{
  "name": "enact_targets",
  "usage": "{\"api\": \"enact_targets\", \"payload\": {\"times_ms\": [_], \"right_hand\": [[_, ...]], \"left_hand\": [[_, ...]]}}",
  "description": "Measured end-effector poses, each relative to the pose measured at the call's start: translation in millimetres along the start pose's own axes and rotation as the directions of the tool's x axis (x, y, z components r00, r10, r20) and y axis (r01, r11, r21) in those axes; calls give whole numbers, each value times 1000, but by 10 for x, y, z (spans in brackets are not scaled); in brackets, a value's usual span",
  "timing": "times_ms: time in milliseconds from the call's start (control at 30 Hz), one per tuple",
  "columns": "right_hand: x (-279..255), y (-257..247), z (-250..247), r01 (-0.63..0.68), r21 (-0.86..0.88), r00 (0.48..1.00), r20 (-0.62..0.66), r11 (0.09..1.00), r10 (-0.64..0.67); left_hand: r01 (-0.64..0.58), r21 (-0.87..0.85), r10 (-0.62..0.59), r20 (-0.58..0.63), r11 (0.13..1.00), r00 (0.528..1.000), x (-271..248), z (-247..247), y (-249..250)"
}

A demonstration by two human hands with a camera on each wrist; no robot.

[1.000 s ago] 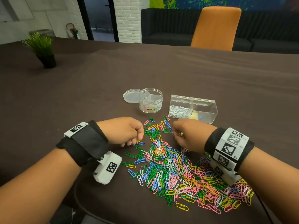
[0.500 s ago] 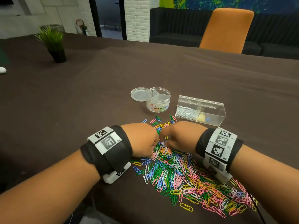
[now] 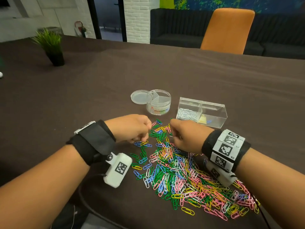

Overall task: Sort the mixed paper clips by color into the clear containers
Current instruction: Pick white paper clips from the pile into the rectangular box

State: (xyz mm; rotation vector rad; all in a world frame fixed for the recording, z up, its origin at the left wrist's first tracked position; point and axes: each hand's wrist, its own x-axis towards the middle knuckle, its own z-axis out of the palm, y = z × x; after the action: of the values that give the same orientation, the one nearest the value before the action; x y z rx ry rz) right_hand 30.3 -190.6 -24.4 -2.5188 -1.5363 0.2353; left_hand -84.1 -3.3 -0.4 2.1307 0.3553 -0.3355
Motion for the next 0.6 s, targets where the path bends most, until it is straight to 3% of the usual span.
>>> {"api": "enact_targets", "payload": {"times_ms": [100, 233, 400, 600], "right_hand": [[-3, -12, -1, 11, 14, 999, 46, 1000, -12], [19, -11, -8, 53, -4, 991, 125, 999, -52], [-14, -57, 7, 53, -4, 990, 130, 999, -52], [36, -85, 56, 60, -56, 984, 169, 997, -50]], "left_hand": [[-83, 291, 79, 26, 953, 997, -3, 66, 72], [-161, 631, 122, 106, 758, 987, -40, 236, 55], [-149, 759, 124, 90, 634, 988, -35, 344, 135], [-120, 750, 101, 71, 651, 992, -65, 285, 122]]}}
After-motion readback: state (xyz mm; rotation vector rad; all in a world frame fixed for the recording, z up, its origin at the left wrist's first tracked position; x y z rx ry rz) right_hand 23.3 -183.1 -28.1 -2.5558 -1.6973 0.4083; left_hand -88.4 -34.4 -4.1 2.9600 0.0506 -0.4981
